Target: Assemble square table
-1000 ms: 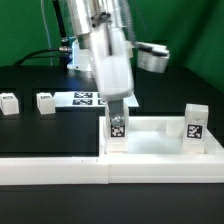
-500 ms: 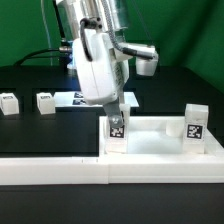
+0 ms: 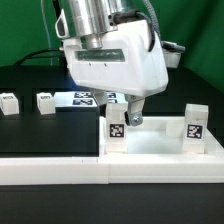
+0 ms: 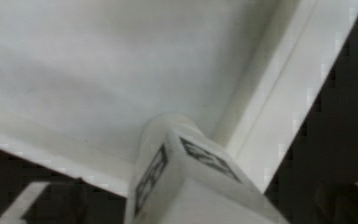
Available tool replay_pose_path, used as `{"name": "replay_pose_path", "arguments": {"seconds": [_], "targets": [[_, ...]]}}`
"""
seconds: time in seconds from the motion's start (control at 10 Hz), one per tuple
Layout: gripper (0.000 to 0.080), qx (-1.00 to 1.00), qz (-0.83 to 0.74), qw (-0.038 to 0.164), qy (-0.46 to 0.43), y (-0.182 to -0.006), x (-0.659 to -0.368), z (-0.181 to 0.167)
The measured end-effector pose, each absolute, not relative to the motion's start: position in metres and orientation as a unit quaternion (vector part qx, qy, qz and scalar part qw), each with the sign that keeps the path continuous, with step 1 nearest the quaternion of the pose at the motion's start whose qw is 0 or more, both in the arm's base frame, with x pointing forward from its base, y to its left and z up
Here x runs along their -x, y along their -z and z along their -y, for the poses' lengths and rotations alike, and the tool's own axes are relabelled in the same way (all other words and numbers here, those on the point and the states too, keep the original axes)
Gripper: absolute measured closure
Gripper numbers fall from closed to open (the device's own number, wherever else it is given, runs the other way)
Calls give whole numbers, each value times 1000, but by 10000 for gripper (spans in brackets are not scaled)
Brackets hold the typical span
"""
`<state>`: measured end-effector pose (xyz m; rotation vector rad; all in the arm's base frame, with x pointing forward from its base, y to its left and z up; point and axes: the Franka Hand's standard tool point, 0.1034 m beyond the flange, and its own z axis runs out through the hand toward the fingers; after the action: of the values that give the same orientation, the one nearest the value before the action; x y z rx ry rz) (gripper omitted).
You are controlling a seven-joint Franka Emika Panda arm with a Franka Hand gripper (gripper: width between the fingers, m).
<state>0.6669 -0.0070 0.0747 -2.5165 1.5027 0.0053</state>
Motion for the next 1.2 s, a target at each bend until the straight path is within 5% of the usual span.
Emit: {"name": "replay_pose_path", "arguments": {"seconds": [0.1, 0.4, 0.7, 0.8, 0.9, 1.0, 1.2], "targets": [[153, 872, -478, 105, 2, -75, -667, 7], [151, 971, -231, 60, 37, -78, -672, 5], [151, 985, -156, 55, 48, -73, -669, 4], [262, 985, -156, 55, 48, -73, -669, 4], [262, 982, -174, 57, 47, -73, -669, 4], [445, 975, -211, 56, 45, -73, -668, 7], [505, 956, -285, 58, 42, -72, -668, 9]]}}
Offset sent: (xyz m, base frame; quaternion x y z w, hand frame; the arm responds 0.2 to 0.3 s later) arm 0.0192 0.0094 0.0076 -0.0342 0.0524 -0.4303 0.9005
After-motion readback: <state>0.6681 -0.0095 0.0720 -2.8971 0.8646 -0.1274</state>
